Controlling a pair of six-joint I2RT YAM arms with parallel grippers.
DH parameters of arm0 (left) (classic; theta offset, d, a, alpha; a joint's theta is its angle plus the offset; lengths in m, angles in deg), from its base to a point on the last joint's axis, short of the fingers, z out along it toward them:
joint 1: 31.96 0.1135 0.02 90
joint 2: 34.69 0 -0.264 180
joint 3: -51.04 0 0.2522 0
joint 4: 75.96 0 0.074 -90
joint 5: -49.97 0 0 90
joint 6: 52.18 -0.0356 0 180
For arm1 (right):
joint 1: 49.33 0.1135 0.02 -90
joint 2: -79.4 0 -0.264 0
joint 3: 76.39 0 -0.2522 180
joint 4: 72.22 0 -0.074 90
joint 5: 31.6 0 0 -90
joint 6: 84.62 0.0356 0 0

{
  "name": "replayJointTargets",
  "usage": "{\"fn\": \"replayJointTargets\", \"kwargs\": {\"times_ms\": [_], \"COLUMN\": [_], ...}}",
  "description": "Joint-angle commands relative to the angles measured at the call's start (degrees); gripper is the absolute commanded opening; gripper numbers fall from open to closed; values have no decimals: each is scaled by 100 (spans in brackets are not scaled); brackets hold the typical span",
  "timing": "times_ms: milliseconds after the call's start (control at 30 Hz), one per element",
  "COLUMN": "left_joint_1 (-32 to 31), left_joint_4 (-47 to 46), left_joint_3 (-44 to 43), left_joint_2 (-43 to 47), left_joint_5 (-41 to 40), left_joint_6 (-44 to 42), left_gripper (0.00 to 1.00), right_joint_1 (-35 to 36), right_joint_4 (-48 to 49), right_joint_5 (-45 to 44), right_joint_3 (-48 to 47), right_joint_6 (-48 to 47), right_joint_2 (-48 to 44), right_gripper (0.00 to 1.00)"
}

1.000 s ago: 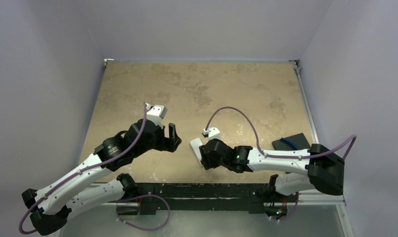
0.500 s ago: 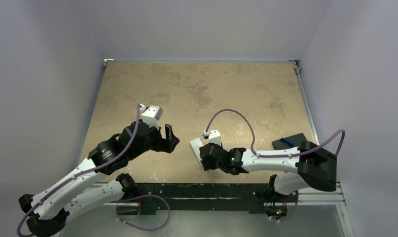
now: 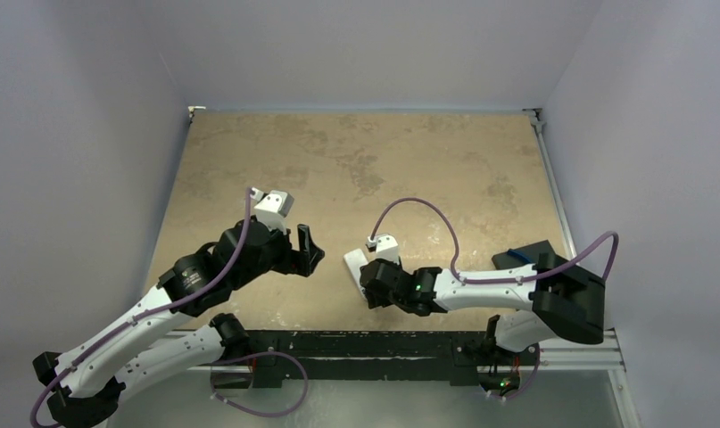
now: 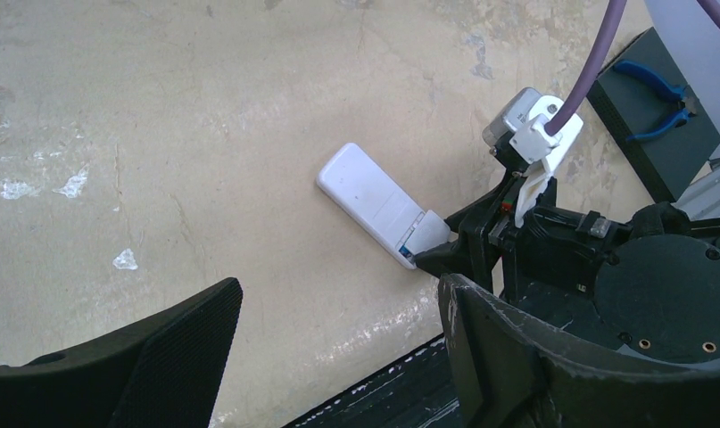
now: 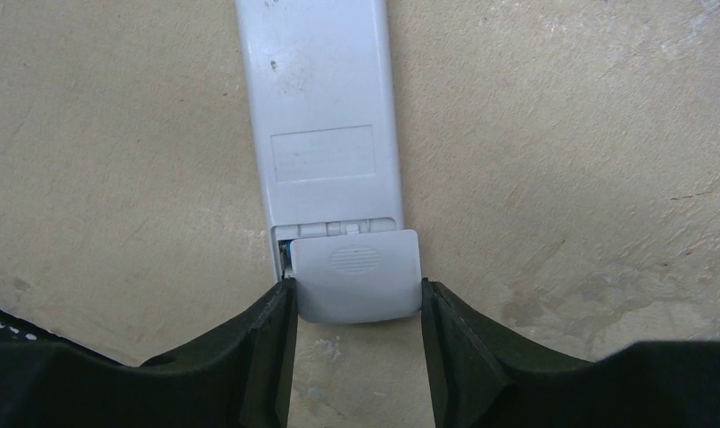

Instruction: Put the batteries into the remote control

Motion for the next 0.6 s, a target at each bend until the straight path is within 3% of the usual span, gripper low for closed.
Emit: {"fn": "replayJointTargets", "kwargs": {"times_ms": [0, 300, 567], "left_joint_1": [-34, -38, -64], "left_joint_4": [-171, -168, -157], "left_joint_3": [70, 82, 83], "left_joint_2": [41, 81, 230], "left_joint_5": [-32, -23, -71], "left_joint_6": [-80, -63, -51], "left_gripper": [81, 81, 82], "right_joint_1": [64, 346, 353], "right_joint_4": [12, -796, -1450], "right_joint_5": [-172, -532, -352], "right_joint_3": [-257, -775, -1154], "right_joint_6": [13, 45, 39], "right_joint_2": [8, 50, 418], "right_gripper": [41, 40, 40]}}
